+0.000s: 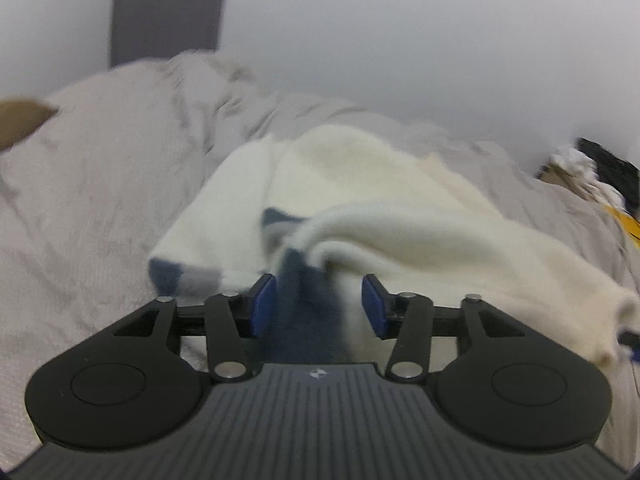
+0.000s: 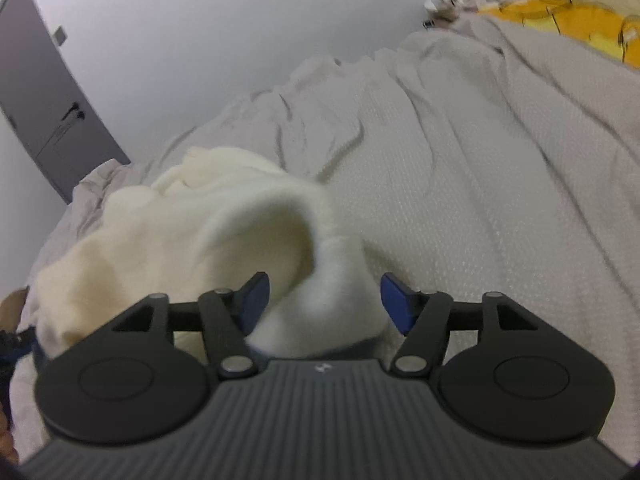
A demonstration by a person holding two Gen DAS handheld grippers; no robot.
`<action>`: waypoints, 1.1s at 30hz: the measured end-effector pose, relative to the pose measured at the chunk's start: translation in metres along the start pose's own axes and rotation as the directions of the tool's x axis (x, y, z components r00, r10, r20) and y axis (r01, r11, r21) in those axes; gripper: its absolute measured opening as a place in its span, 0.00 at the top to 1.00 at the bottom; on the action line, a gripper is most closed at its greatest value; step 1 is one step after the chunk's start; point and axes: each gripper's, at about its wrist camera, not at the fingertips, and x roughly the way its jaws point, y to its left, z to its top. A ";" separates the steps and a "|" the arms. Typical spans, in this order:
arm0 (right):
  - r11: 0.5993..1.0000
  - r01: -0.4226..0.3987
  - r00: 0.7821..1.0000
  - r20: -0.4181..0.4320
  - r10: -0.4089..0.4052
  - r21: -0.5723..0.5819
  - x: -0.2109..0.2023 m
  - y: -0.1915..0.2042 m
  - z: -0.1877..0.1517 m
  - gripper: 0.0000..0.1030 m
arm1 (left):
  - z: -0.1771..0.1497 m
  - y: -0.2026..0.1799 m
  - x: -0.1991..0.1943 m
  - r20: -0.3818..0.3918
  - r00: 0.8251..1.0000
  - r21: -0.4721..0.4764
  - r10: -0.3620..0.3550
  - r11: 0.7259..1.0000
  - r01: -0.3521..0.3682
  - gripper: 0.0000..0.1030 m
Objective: Fold large clothes
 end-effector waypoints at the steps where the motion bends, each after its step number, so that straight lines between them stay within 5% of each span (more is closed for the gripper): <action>1: 1.000 -0.003 1.000 0.010 0.003 -0.021 -0.005 0.004 0.001 0.34 | -0.002 -0.006 -0.007 0.012 1.000 0.019 -0.020 1.000 0.020 0.46; 4: 0.997 -0.014 0.998 0.063 0.019 -0.077 -0.023 0.016 0.000 0.27 | -0.009 -0.021 -0.021 0.031 0.995 0.061 -0.095 0.994 0.093 0.45; 12: 0.963 -0.095 0.984 0.124 0.129 -0.251 -0.039 0.048 -0.012 0.27 | -0.019 -0.044 -0.013 0.025 0.984 0.073 -0.177 0.982 0.174 0.43; 20: 0.905 -0.179 0.977 0.042 0.211 -0.385 -0.014 0.077 -0.031 0.27 | -0.021 -0.054 -0.004 0.041 0.972 0.100 -0.230 0.969 0.225 0.42; 26: 0.887 -0.121 0.991 -0.001 0.135 -0.445 0.013 0.088 -0.045 0.26 | -0.022 -0.055 0.004 0.043 0.973 0.099 -0.228 0.970 0.223 0.42; 29: 0.883 -0.098 0.995 -0.030 0.095 -0.459 0.022 0.092 -0.055 0.42 | -0.021 -0.058 0.005 0.026 0.978 0.126 -0.207 0.971 0.202 0.42; 33: 0.853 -0.027 1.000 -0.013 0.024 -0.522 0.019 0.096 -0.064 0.85 | -0.022 -0.058 0.004 0.021 0.975 0.131 -0.223 0.967 0.218 0.42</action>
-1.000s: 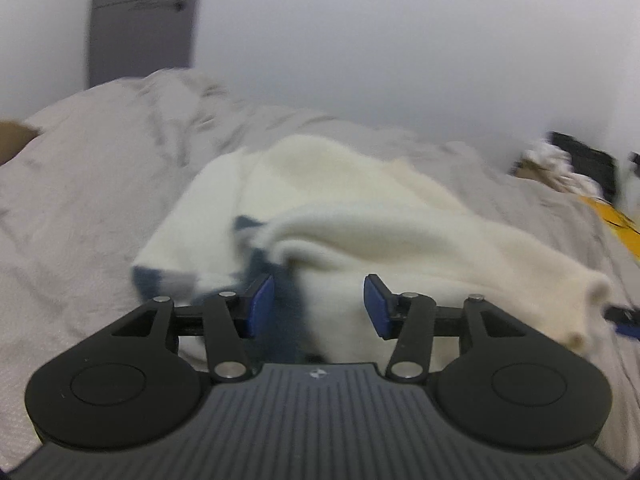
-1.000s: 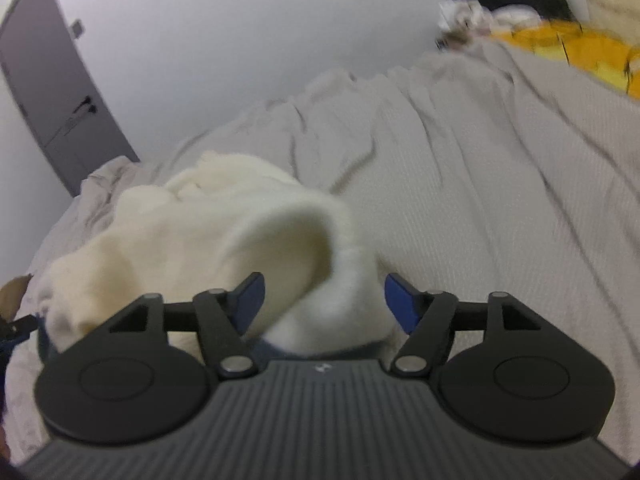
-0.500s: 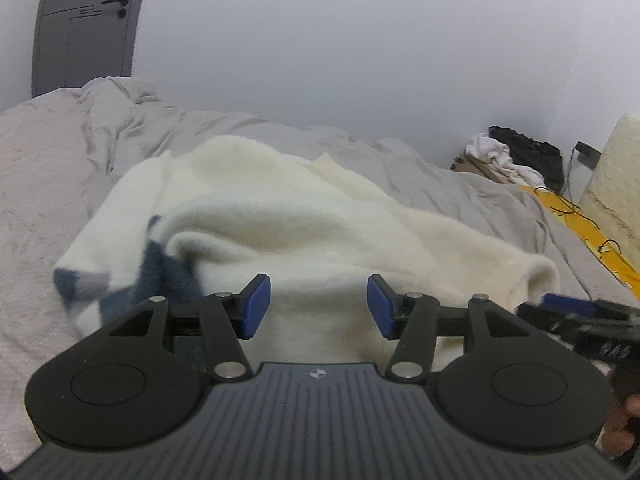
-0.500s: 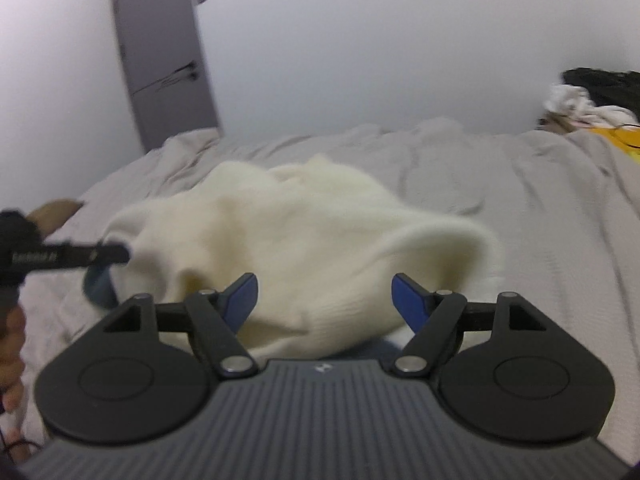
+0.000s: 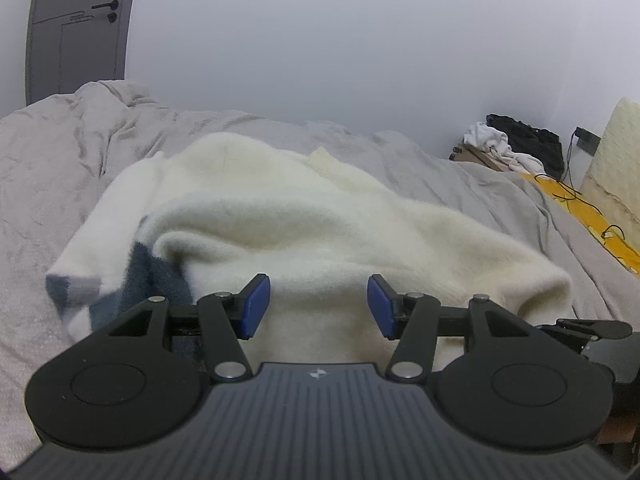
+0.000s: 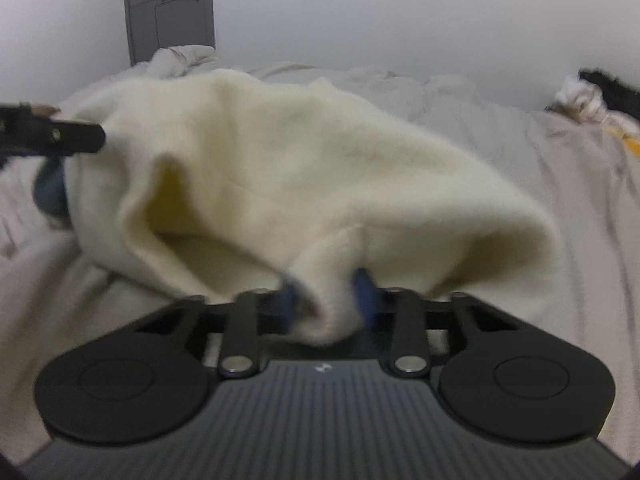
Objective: Fold large clothes
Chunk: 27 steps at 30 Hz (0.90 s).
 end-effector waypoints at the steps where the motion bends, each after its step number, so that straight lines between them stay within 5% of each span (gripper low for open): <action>1: 1.000 0.012 1.000 0.010 -0.012 0.008 -0.005 -0.002 0.000 0.87 | 0.000 -0.001 -0.001 0.003 1.000 0.003 -0.007 1.000 0.007 0.42; 7: 0.994 -0.036 0.996 0.083 0.028 0.105 -0.039 -0.014 0.004 0.91 | -0.003 -0.017 -0.014 0.068 0.996 0.093 -0.055 0.994 0.049 0.42; 12: 0.987 -0.066 0.991 0.126 0.048 0.147 -0.050 -0.016 0.009 0.91 | -0.017 -0.053 -0.019 0.078 0.990 0.253 -0.120 0.963 0.096 0.42; 18: 0.975 -0.107 0.981 0.178 0.072 0.194 -0.058 -0.020 0.014 0.91 | -0.043 -0.090 -0.008 0.098 0.995 0.449 -0.026 0.893 -0.021 0.41; 24: 0.959 -0.151 0.964 0.251 0.089 0.240 -0.069 -0.026 0.017 0.93 | -0.054 -0.105 0.002 0.119 0.992 0.503 0.032 0.860 -0.088 0.39; 27: 0.959 -0.150 0.959 0.271 0.083 0.240 -0.073 -0.024 0.017 0.93 | -0.057 -0.109 0.009 0.144 0.981 0.507 0.130 0.841 -0.186 0.39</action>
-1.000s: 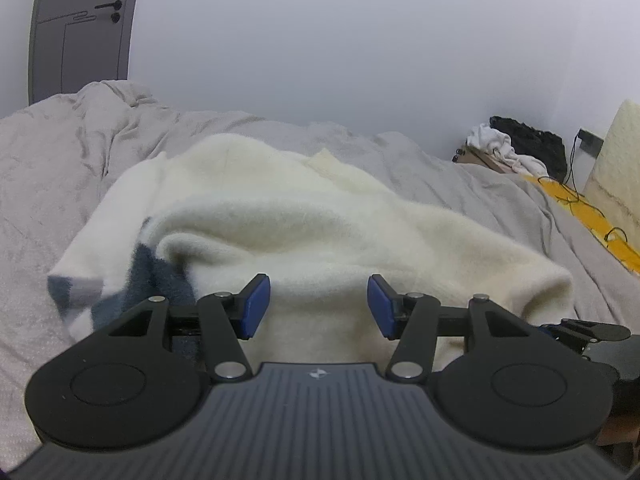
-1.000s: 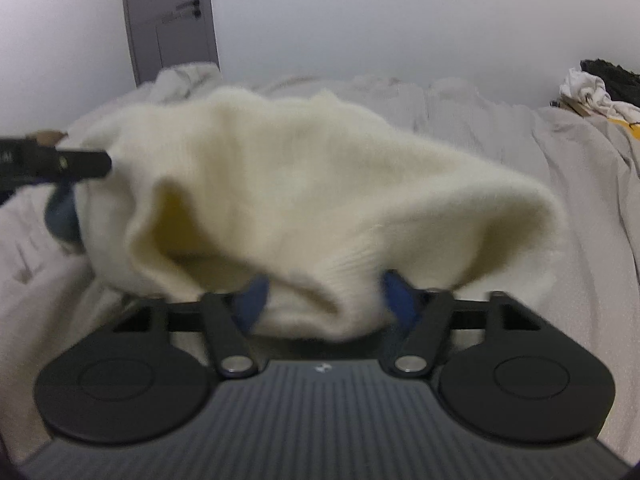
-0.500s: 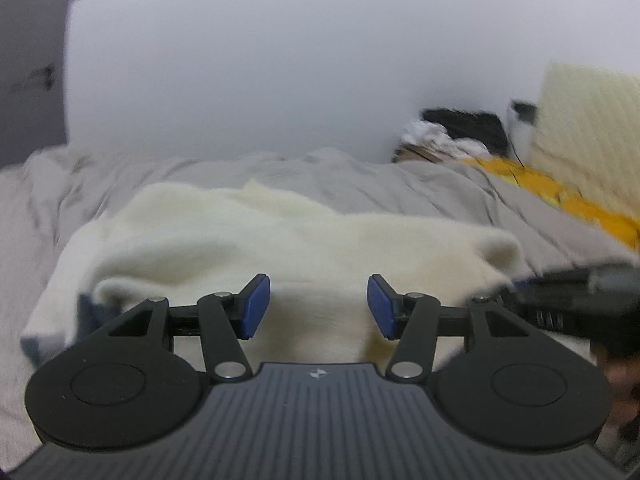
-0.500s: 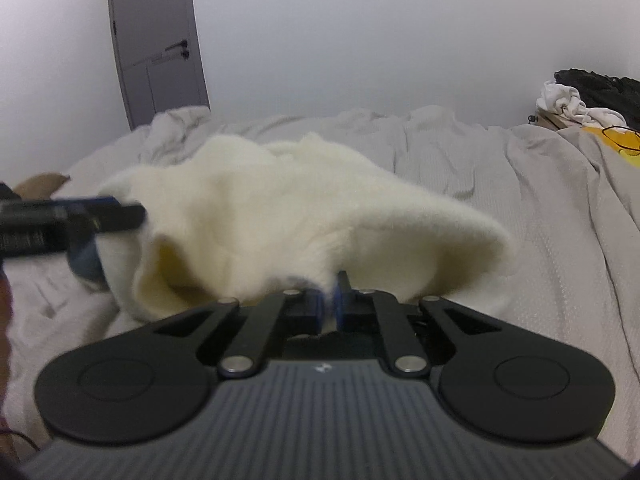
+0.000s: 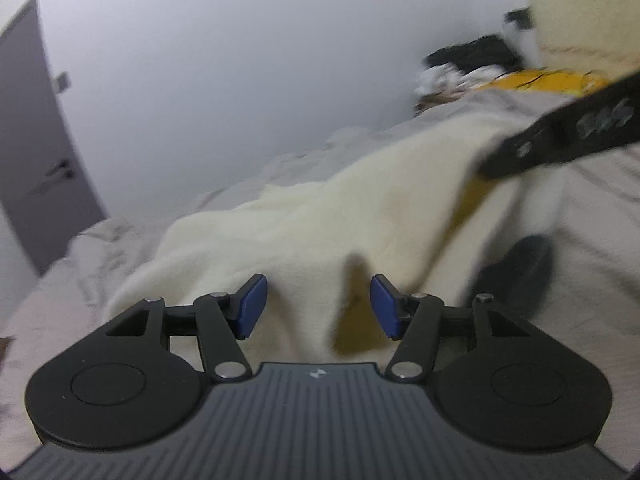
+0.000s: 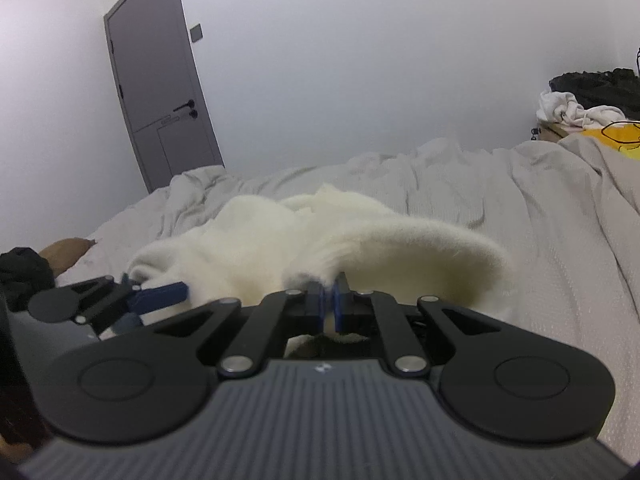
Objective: Fold large clothes
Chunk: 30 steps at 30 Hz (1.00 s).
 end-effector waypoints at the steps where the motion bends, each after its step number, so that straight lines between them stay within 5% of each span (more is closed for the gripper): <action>1: 1.000 0.001 1.000 0.008 -0.001 0.003 -0.001 0.000 0.000 0.93 | -0.001 0.000 0.004 -0.023 0.999 -0.006 0.031 0.999 -0.031 0.39; 7: 1.000 0.021 0.997 0.075 -0.020 -0.007 -0.010 0.003 0.002 0.93 | -0.006 0.029 0.022 -0.133 0.980 -0.137 0.149 0.976 -0.167 0.37; 14: 0.997 0.073 0.997 0.012 -0.072 -0.025 0.001 0.003 -0.004 0.92 | -0.001 0.064 0.002 -0.093 0.974 -0.309 0.209 0.924 -0.227 0.33; 27: 0.970 0.141 0.977 -0.130 -0.169 -0.199 0.053 0.025 -0.039 0.87 | 0.009 0.067 -0.022 -0.036 0.966 -0.336 0.255 0.907 -0.253 0.32; 30: 0.949 0.194 0.972 -0.082 -0.220 -0.248 0.055 0.035 -0.043 0.69 | 0.009 0.071 -0.024 -0.038 0.966 -0.350 0.257 0.902 -0.254 0.32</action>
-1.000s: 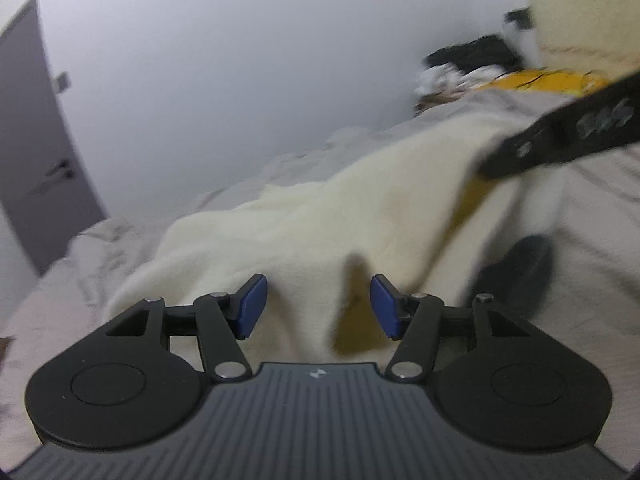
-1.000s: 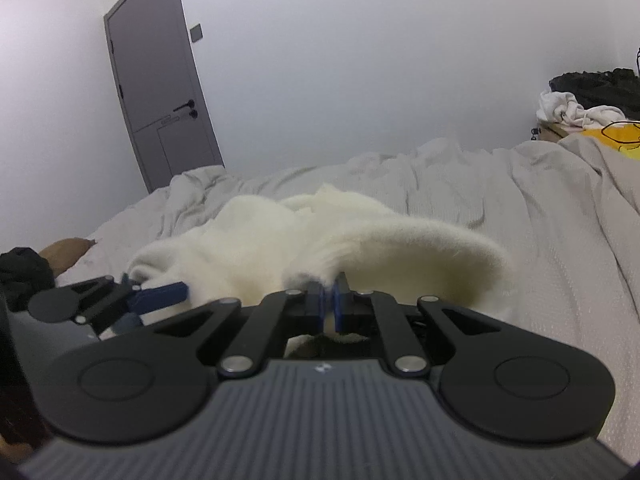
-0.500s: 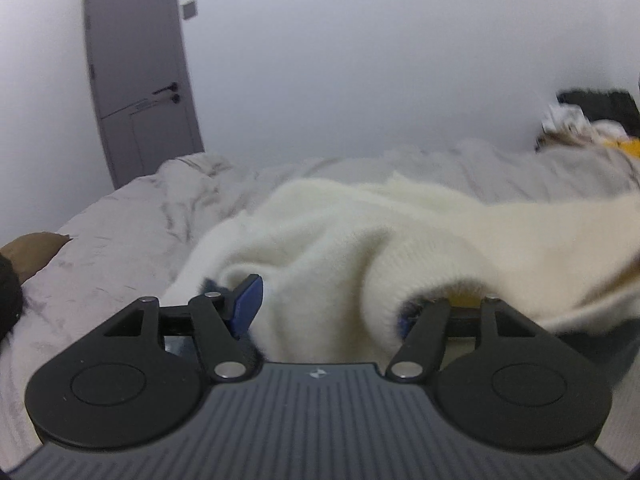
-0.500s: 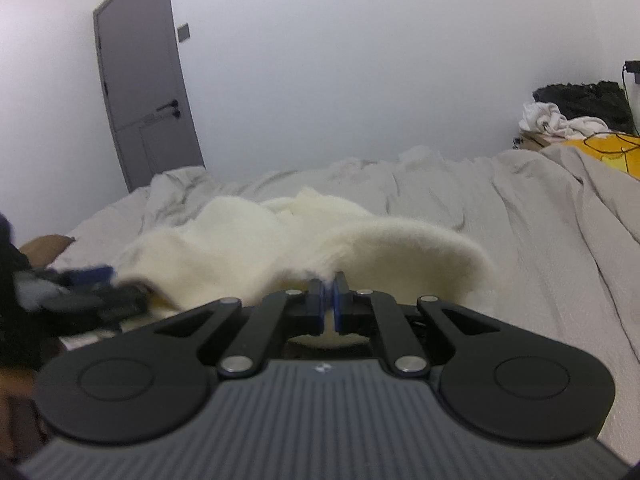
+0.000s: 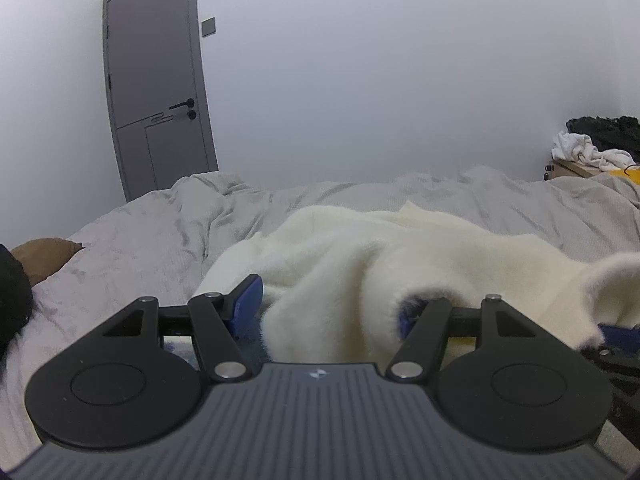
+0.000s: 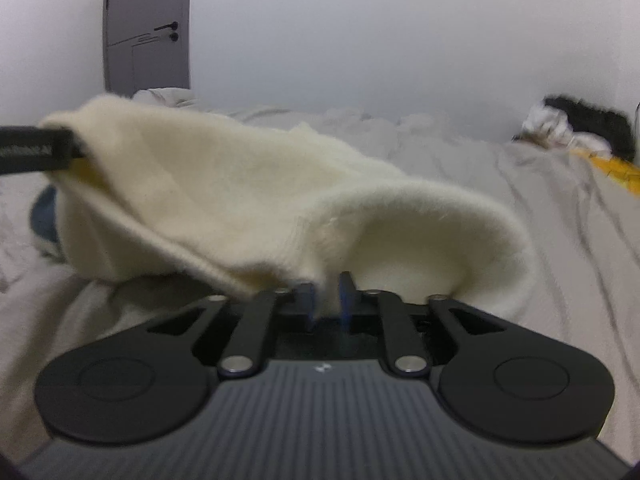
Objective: Fold large clothes
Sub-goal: 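Raise the blanket high with both grippers, stretching the edge between them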
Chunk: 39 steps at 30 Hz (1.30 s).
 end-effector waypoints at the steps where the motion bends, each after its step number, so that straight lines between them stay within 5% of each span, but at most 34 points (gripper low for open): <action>1: 1.000 0.019 1.000 0.016 -0.019 -0.008 -0.003 0.001 0.000 0.60 | -0.001 0.001 0.002 -0.001 1.000 -0.007 0.000 1.000 0.000 0.32; 6: 0.999 0.026 0.997 0.066 -0.029 0.035 -0.018 -0.014 0.002 0.47 | 0.001 0.010 0.001 -0.002 1.000 -0.020 -0.021 1.000 0.021 0.31; 13: 0.994 0.104 0.979 0.171 -0.108 0.031 -0.007 -0.018 0.013 0.49 | 0.003 0.008 0.003 0.005 1.000 -0.022 -0.005 1.000 0.005 0.30; 14: 0.993 0.113 0.971 0.207 -0.117 0.027 -0.008 -0.016 0.012 0.51 | 0.005 0.008 0.002 0.021 1.000 -0.023 0.011 1.000 -0.011 0.29; 18: 0.995 0.099 0.957 0.271 -0.103 0.029 -0.013 -0.015 0.022 0.87 | 0.011 0.019 0.001 0.010 1.000 -0.134 -0.001 0.991 0.002 0.25; 20: 0.996 0.084 0.951 0.296 -0.090 0.033 -0.019 -0.013 0.029 0.92 | 0.013 0.025 -0.001 -0.003 1.000 -0.163 -0.015 0.986 0.015 0.27; 23: 0.998 0.064 0.939 0.338 -0.066 0.019 -0.033 -0.014 0.036 0.93 | 0.016 0.031 -0.008 0.015 0.999 -0.172 -0.033 0.984 0.035 0.39; 28: 0.999 0.049 0.916 0.398 -0.050 0.012 -0.064 -0.017 0.042 0.94 | 0.019 0.034 -0.035 0.046 0.995 -0.221 -0.091 0.970 0.099 0.79; 39: 0.999 -0.014 0.853 0.522 -0.008 0.038 -0.150 -0.026 0.086 0.94 | 0.059 0.057 -0.151 0.223 0.973 -0.302 -0.065 0.944 0.133 0.84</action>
